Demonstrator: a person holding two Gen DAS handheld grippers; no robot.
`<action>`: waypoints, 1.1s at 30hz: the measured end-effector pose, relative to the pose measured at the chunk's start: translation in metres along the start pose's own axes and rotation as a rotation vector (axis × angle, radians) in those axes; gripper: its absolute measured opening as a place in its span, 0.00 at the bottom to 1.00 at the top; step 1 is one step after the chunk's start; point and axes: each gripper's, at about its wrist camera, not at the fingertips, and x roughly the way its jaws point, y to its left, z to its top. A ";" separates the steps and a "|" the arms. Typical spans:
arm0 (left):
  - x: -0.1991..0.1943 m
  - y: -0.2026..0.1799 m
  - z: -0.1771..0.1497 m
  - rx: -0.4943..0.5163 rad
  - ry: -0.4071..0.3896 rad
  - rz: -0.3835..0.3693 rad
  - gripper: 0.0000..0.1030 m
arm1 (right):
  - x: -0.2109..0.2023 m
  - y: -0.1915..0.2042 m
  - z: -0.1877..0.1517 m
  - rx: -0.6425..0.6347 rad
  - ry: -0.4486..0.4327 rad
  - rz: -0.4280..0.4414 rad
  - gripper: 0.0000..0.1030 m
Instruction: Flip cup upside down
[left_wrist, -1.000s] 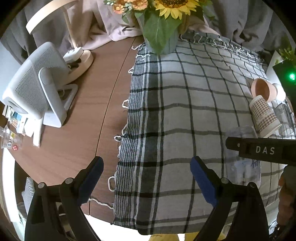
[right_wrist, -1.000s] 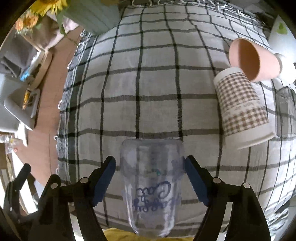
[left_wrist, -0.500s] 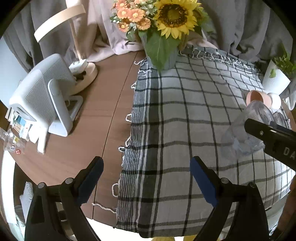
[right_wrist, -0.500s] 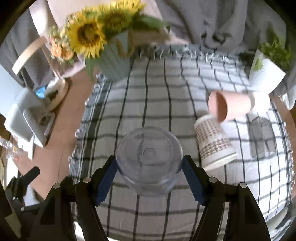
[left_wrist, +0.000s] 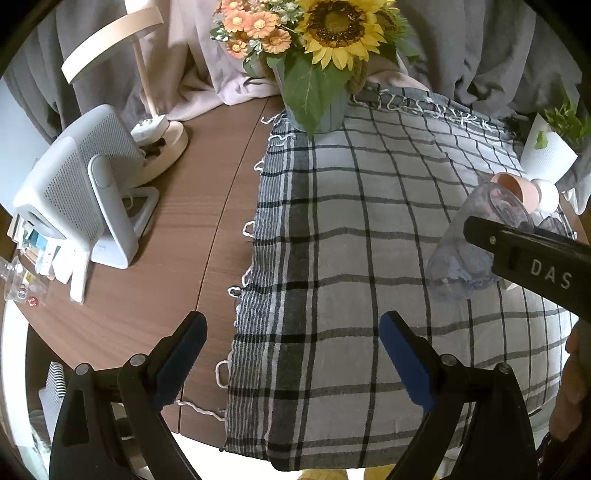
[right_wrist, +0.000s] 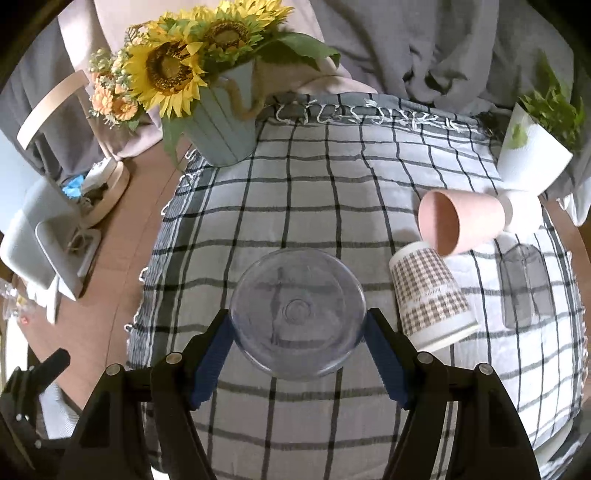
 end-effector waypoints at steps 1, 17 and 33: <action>0.000 -0.001 0.000 0.000 0.004 -0.001 0.93 | 0.001 0.002 0.001 -0.010 -0.001 -0.002 0.70; -0.008 0.001 0.006 -0.026 -0.007 -0.007 0.94 | -0.015 -0.004 -0.008 0.026 -0.021 0.024 0.82; -0.095 -0.036 0.023 0.029 -0.251 -0.048 1.00 | -0.137 -0.052 -0.040 0.152 -0.228 -0.068 0.89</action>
